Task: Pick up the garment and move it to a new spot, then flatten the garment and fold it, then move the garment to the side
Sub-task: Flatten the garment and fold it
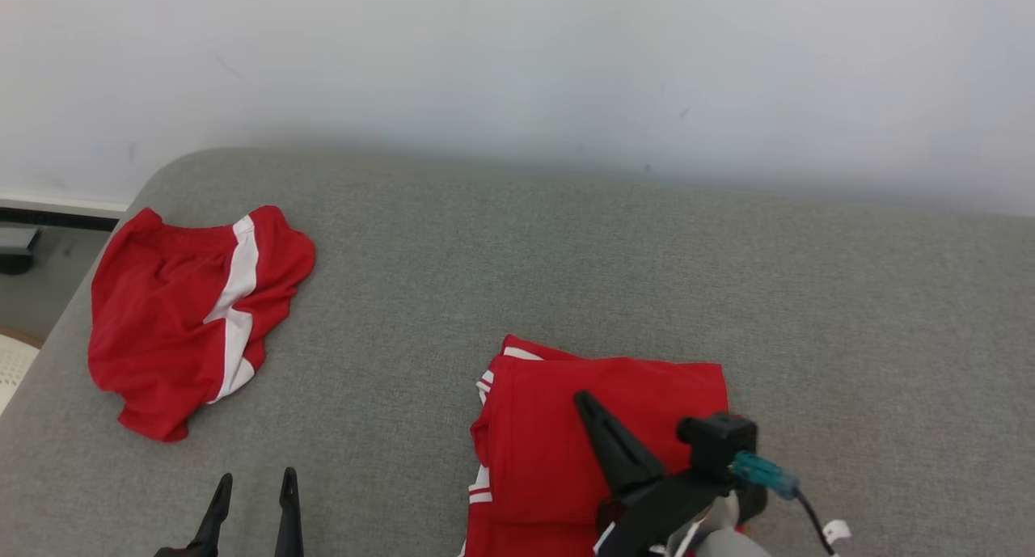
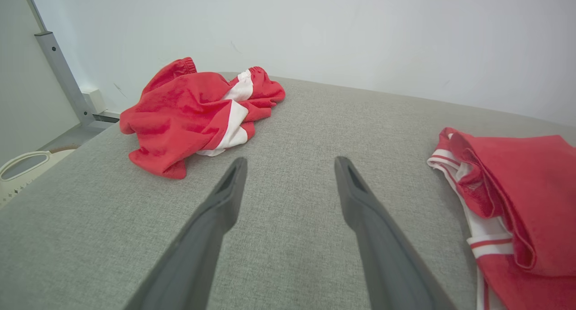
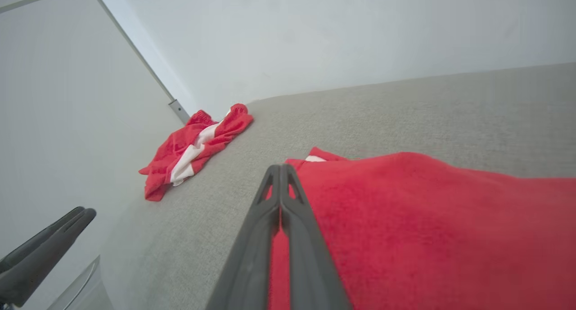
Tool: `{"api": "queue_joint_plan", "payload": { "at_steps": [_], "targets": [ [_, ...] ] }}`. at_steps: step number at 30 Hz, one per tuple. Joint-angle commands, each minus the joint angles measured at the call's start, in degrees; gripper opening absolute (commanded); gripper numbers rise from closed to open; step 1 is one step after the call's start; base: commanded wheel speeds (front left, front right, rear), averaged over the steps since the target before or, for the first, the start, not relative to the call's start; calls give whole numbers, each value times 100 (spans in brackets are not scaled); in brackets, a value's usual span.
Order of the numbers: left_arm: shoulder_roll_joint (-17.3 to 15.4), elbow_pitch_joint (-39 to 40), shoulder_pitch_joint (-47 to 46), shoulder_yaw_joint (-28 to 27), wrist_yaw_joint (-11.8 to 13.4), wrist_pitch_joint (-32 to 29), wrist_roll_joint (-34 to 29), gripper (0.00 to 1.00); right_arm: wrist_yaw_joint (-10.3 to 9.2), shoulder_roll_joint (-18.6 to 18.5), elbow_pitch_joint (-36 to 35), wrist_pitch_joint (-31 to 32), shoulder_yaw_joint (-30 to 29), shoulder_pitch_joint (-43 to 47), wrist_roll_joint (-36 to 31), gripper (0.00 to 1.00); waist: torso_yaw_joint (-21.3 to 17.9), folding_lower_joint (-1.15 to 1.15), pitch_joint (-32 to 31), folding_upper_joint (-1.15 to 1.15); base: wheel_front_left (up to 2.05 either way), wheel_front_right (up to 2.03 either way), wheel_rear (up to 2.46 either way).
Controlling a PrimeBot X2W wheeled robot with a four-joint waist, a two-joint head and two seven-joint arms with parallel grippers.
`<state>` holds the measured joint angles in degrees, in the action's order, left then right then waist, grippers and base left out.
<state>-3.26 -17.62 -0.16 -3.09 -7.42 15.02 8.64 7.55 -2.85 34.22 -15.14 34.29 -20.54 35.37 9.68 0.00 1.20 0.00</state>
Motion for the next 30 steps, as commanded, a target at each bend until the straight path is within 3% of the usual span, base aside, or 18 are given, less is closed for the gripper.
{"api": "queue_joint_plan", "payload": {
  "at_steps": [1, 14, 15, 16, 17, 18, 19, 30],
  "targets": [
    [-2, 26, 46, -16, -8, 5, -18, 100, -15, -7, -87, -12, -127, 119, -108, 0, -60, 0, -44, 0, 0, 0, 0],
    [16, 167, 162, -83, -8, 5, -95, 100, -15, -135, -1204, -12, -2378, 929, -1367, 3, -428, 0, -127, 0, 0, 0, 0],
    [17, 175, 164, -93, -8, 5, -91, 100, -15, -137, -1243, -12, -2492, 1000, -1448, 7, -452, 0, -127, 0, 0, 0, 0],
    [18, 181, 162, -94, -8, 5, -87, 100, -15, -134, -1284, -12, -2578, 1051, -1509, 26, -472, 0, -124, 0, 0, 0, 0],
    [18, 185, 160, -112, -8, 5, -90, 100, -15, -128, -1342, -12, -2671, 1109, -1579, 53, -496, 0, -121, 0, 0, 0, 0],
    [19, 190, 155, -114, -8, 5, -95, 100, -15, -114, -1394, -12, -2741, 1171, -1664, 87, -516, 0, -120, 0, 0, 0, 0],
    [18, 203, 153, -124, -8, 5, -110, 100, -15, -89, -1502, -12, -2891, 1271, -1780, 100, -551, 0, -119, 0, 0, 0, 0],
    [8, 291, 189, -190, -8, 5, -136, 100, -15, -12, -2200, -12, -3538, 1869, -2298, 100, -663, 0, -164, 0, 0, 0, 0]
  ]
}}
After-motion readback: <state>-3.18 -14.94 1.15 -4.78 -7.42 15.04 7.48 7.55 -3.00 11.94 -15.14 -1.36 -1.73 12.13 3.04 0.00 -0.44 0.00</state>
